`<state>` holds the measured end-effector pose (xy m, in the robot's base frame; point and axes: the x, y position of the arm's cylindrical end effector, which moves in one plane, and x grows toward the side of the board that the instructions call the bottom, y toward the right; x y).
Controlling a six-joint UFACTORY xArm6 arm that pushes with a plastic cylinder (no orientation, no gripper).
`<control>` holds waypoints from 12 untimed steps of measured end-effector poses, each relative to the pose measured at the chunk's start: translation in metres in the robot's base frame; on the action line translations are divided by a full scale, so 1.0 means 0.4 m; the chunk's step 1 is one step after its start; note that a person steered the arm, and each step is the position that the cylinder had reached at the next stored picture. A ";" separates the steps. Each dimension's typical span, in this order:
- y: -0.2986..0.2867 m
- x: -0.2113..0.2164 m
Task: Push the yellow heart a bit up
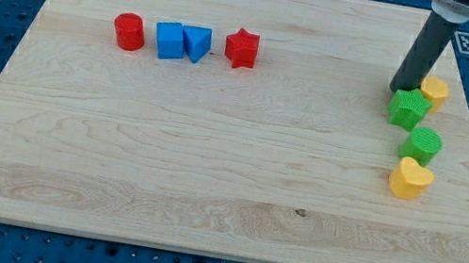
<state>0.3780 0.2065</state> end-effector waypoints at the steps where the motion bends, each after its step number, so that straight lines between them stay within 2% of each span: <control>1: 0.000 0.017; 2: -0.064 0.021; 3: -0.147 0.089; 4: -0.182 0.230; 5: -0.149 0.366; 7: -0.010 0.381; 9: 0.011 0.366; 12: 0.064 0.283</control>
<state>0.4913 0.2322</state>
